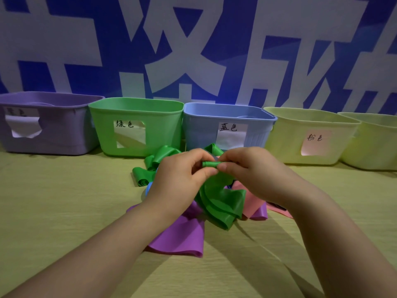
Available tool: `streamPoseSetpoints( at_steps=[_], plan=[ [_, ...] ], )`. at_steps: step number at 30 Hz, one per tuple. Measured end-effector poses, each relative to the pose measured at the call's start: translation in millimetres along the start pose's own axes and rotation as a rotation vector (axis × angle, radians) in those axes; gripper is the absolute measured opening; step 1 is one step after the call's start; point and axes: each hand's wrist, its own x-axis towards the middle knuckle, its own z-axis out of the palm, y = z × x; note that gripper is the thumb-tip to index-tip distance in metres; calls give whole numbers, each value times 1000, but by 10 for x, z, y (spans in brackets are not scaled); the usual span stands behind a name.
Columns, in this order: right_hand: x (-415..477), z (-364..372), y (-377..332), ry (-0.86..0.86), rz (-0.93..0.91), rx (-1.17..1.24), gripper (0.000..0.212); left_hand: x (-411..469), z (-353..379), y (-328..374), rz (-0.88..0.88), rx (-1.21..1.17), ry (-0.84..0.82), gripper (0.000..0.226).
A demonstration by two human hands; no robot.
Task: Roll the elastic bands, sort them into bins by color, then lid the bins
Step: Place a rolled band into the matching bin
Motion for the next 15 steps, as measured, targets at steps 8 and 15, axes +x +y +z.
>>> streamPoseSetpoints(
  at_steps=[8, 15],
  plan=[
    [0, -6, -27, 27, 10, 20, 31, 12, -17, -24, 6, 57, 14, 8],
    [27, 11, 52, 182, -15, 106, 13, 10, 2, -38, 0, 28, 6, 26]
  ],
)
